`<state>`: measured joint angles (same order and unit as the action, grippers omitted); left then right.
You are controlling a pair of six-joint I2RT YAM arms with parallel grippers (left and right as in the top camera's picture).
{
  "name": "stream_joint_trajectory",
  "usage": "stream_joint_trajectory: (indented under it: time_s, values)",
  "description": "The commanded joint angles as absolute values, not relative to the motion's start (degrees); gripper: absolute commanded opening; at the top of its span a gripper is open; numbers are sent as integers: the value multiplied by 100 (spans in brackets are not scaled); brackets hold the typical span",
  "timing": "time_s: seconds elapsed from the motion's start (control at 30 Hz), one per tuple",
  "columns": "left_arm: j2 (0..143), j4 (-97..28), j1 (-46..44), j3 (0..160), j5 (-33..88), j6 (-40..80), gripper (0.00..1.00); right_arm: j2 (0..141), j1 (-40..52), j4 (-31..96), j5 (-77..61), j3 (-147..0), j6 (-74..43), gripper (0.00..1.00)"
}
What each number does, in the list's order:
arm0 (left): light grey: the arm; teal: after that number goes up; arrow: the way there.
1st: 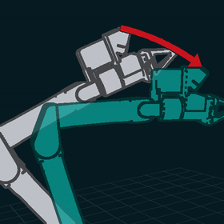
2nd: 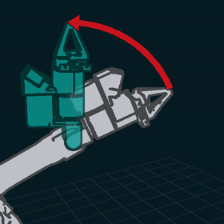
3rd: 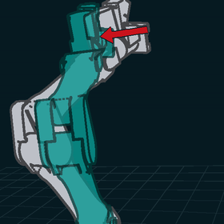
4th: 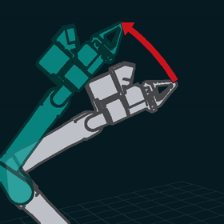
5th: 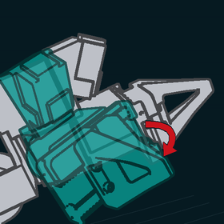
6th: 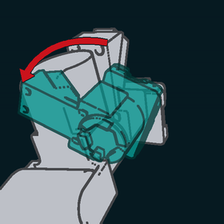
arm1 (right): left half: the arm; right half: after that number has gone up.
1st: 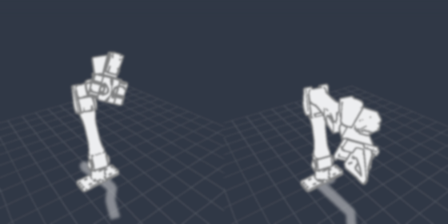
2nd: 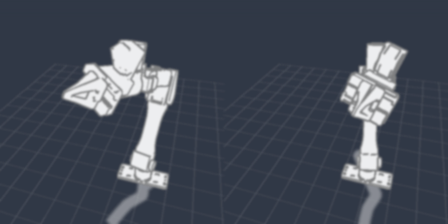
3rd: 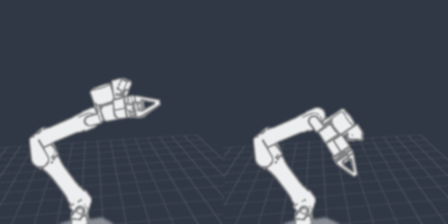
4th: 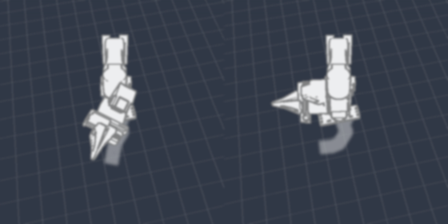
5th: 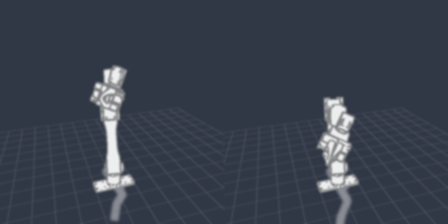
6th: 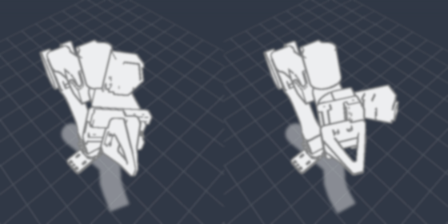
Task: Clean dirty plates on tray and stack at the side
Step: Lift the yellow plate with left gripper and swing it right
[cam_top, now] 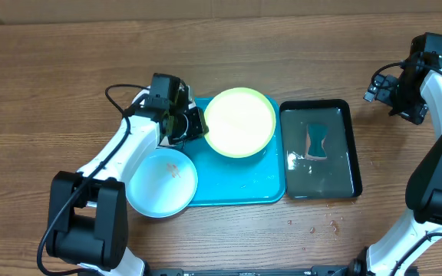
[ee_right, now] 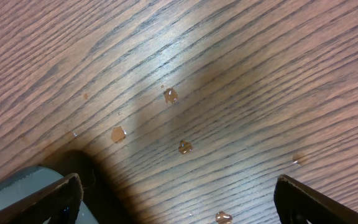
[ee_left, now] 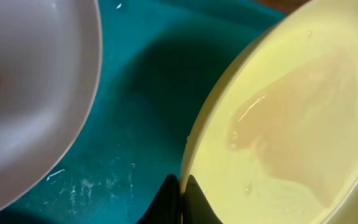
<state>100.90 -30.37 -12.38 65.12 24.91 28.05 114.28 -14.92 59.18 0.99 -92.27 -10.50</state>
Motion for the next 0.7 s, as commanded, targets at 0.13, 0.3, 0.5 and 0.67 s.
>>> stream_joint_trajectory:
  time_s: [0.13, 0.3, 0.5, 0.67]
  values:
    - [10101, -3371, -1354, 7207, 2617, 2508, 4, 11295, -1503, 5894, 126, -9301, -1070, 100]
    - [10033, -3905, -1533, 7789, 1914, 2504, 4, 11295, -1503, 5894, 126, -9301, -1070, 100]
    - [10003, -4460, -2126, 8486, 517, 2502, 4, 11295, -1503, 5894, 126, -9301, -1070, 100]
    - [10005, -4558, -2668, 8809, -346, 2504, 4, 11295, -1503, 5894, 126, -9301, -1070, 100]
